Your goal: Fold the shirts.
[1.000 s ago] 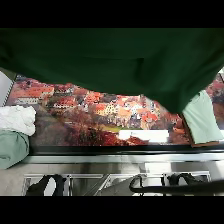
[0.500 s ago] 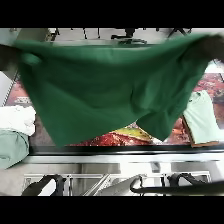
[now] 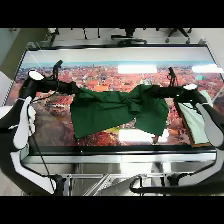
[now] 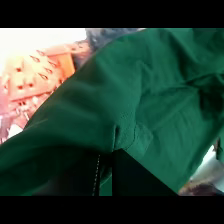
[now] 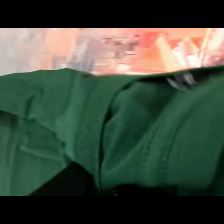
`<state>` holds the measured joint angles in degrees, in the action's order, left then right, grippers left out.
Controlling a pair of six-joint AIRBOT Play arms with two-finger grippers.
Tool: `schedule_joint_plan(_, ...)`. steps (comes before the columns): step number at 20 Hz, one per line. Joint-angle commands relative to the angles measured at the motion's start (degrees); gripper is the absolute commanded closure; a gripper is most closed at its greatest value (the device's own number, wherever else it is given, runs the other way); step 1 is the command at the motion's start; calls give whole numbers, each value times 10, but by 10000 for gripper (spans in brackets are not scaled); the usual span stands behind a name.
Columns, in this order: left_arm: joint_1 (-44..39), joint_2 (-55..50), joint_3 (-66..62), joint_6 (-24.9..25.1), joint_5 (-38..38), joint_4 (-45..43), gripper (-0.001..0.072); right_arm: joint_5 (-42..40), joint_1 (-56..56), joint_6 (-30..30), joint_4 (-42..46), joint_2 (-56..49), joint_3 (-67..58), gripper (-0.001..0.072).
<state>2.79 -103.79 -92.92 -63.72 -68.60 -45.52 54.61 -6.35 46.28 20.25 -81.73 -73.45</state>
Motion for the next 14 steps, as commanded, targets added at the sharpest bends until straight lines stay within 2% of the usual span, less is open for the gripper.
schedule_joint_plan(1,11,-72,-101,-17,-58,1,543,-10,1,-35,3,-52,-45,427)
schedule_joint_plan(2,19,-69,-129,-36,-89,1,168,18,-9,-34,31,-45,-67,420)
schedule_joint_plan(3,28,-62,-151,-61,-118,0,95,55,-23,-22,75,-35,-90,416)
schedule_joint_plan(5,55,-38,-175,-110,-180,0,95,99,-57,51,192,-11,-118,403)
schedule_joint_plan(6,67,-19,-167,-129,-207,0,95,106,-73,83,246,2,-119,347)
schedule_joint_plan(7,77,3,-144,-137,-222,0,96,113,-91,118,292,14,-119,208)
schedule_joint_plan(8,87,31,-106,-143,-233,-2,96,124,-107,139,319,21,-119,208)
schedule_joint_plan(10,100,98,-1,-149,-224,-51,96,154,-136,140,326,22,-117,209)
schedule_joint_plan(12,102,167,130,-163,-195,-116,95,169,-150,139,327,14,-117,209)
schedule_joint_plan(14,102,228,269,-163,-146,-123,95,168,-151,135,326,6,-117,209)
